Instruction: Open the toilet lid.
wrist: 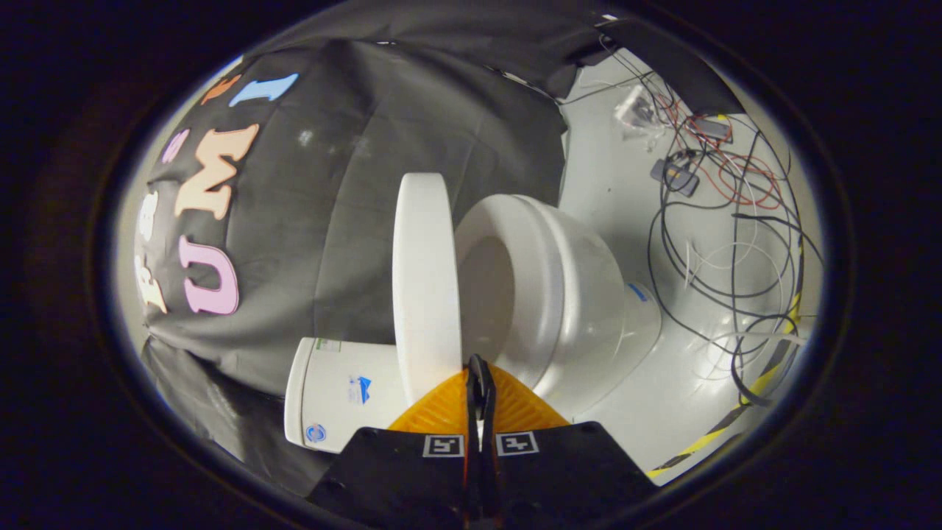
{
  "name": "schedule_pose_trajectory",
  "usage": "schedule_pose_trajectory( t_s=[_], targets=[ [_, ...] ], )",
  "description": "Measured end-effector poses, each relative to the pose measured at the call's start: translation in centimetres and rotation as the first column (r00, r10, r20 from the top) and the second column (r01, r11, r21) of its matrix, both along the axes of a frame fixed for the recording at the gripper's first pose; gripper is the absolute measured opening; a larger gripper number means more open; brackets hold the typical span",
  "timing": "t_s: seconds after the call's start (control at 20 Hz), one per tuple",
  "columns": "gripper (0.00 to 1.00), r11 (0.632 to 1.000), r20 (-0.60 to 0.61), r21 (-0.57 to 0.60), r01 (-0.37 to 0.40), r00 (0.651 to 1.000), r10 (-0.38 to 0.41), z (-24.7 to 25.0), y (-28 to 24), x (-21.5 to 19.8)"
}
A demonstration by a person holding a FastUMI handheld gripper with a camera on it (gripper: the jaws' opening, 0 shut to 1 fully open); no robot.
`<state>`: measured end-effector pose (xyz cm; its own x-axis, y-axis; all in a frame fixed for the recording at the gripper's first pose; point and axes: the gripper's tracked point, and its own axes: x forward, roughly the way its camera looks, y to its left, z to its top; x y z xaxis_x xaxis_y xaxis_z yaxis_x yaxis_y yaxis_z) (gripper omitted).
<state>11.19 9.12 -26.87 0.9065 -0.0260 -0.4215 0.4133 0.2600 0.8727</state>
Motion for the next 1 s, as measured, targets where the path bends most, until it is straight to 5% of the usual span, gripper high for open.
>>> schedule_pose_trajectory(
  t_s=[0.55,1.0],
  targets=[
    [0.01,0.971,0.006,-0.238,-0.028,1.0,0.031,7.5,2.5,0.8],
    [0.02,0.889,-0.065,-0.448,-0.094,0.995,0.073,13.0,5.6,2.2]
  ],
)
